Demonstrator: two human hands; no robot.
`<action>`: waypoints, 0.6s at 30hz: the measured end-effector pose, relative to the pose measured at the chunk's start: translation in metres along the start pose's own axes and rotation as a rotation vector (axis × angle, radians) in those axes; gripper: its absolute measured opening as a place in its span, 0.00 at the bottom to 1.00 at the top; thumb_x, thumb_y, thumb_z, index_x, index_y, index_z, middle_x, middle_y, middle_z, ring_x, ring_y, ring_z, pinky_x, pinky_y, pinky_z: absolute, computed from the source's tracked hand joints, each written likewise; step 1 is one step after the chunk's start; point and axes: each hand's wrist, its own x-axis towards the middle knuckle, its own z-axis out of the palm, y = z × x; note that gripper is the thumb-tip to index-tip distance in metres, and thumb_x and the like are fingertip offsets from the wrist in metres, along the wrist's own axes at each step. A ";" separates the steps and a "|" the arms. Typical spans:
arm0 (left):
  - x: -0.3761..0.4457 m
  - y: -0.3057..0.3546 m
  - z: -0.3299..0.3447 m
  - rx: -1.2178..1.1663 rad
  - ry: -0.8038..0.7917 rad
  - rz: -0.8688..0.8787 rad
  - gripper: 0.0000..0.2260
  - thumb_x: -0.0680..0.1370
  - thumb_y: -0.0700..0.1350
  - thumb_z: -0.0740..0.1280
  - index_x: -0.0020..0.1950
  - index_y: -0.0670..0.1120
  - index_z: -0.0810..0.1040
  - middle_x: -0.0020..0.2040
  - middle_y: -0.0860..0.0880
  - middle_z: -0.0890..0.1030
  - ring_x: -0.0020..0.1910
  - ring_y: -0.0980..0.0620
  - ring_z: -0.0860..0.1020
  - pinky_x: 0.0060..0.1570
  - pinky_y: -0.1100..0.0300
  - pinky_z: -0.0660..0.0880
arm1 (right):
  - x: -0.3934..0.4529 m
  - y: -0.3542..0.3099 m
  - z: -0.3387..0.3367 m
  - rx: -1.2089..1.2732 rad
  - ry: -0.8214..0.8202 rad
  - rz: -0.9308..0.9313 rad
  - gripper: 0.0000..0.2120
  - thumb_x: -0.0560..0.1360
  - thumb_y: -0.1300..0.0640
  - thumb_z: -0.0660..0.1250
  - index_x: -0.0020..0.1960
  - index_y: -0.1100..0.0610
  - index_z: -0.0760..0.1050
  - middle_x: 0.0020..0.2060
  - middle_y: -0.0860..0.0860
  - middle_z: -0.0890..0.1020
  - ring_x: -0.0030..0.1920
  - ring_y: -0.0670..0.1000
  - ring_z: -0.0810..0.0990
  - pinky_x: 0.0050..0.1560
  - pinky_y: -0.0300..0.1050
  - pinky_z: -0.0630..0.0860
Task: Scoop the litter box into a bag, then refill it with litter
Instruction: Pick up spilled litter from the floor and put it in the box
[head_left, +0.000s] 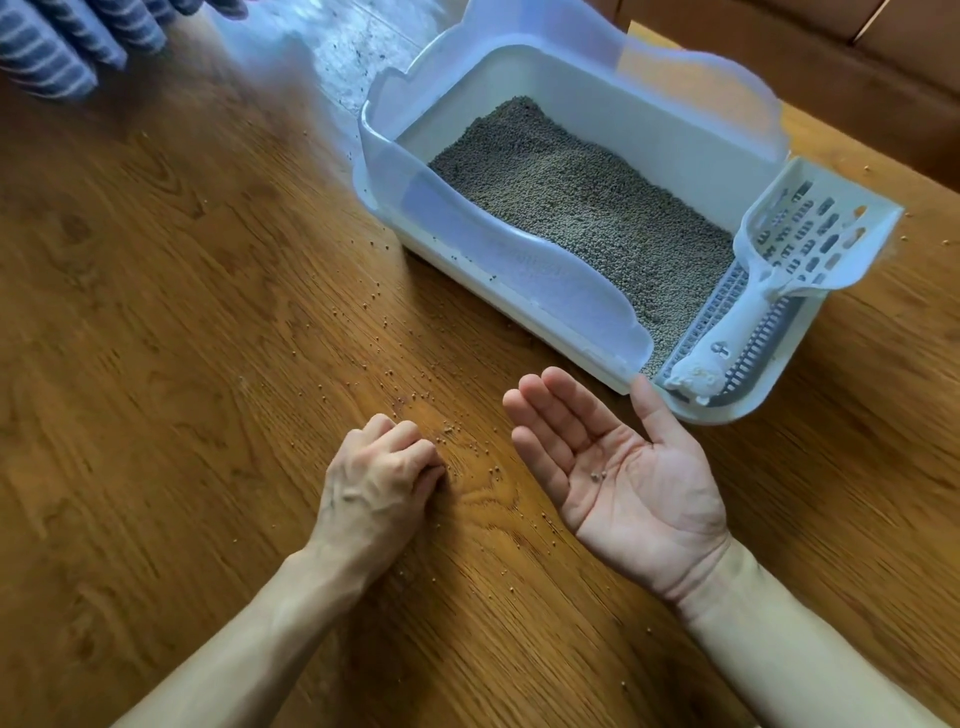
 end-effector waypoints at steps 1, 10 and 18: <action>0.001 0.000 0.001 0.026 -0.004 0.020 0.04 0.75 0.43 0.74 0.41 0.47 0.82 0.40 0.51 0.79 0.41 0.48 0.75 0.36 0.51 0.75 | 0.000 -0.001 -0.001 0.002 0.001 0.000 0.35 0.81 0.38 0.50 0.66 0.68 0.72 0.65 0.65 0.75 0.71 0.61 0.68 0.71 0.56 0.65; 0.014 0.050 -0.045 -0.314 0.241 -0.034 0.06 0.81 0.45 0.64 0.48 0.44 0.77 0.44 0.51 0.76 0.44 0.52 0.72 0.45 0.58 0.73 | 0.005 0.001 -0.004 0.007 0.008 -0.011 0.35 0.80 0.38 0.51 0.66 0.69 0.72 0.64 0.65 0.76 0.70 0.62 0.70 0.70 0.57 0.67; 0.022 0.102 -0.057 -0.317 0.286 0.319 0.06 0.79 0.43 0.70 0.47 0.43 0.85 0.44 0.48 0.83 0.45 0.44 0.78 0.43 0.46 0.73 | 0.005 0.007 0.004 0.008 -0.017 0.087 0.34 0.80 0.40 0.53 0.67 0.69 0.70 0.65 0.67 0.73 0.67 0.63 0.72 0.71 0.58 0.65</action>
